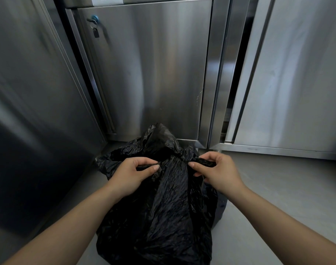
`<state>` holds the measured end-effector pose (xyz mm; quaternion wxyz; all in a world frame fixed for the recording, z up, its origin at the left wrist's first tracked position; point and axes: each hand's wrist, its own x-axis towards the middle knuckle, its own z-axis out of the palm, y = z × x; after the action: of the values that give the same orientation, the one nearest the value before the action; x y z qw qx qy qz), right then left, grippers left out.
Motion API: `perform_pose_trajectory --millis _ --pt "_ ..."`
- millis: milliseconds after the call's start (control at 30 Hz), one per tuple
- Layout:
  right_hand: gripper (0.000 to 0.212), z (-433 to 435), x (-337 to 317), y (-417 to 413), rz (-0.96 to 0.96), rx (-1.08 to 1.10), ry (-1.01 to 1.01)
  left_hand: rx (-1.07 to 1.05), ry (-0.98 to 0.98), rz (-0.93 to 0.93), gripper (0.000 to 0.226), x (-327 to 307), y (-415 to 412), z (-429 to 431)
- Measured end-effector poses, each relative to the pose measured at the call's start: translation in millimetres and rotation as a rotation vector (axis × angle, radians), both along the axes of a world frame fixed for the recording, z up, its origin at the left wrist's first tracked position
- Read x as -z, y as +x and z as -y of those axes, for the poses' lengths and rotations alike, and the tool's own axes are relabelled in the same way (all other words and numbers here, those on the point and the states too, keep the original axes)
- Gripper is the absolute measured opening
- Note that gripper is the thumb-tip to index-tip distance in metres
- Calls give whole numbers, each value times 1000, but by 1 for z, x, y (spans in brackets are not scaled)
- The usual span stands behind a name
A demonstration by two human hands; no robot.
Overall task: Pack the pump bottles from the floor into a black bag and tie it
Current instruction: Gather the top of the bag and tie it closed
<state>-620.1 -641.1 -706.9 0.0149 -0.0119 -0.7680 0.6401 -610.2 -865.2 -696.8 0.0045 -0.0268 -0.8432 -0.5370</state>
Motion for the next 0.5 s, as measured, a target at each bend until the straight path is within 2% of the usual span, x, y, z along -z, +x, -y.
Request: perform_pose_trajectory --millis 167,267,367,500 --pt "19 2 1 0 -32 -33 -2 -17 -6 -11 9 -2 -2 4" --pt "17 1 -5 -2 -50 -60 -31 -48 61 -10 7 -6 -3 9" --pt "17 -6 -15 -7 -36 -72 -131 -50 129 2 8 -12 -5 15" --pt "16 -23 -19 -9 12 -57 -105 -55 141 23 10 -11 -6 22"
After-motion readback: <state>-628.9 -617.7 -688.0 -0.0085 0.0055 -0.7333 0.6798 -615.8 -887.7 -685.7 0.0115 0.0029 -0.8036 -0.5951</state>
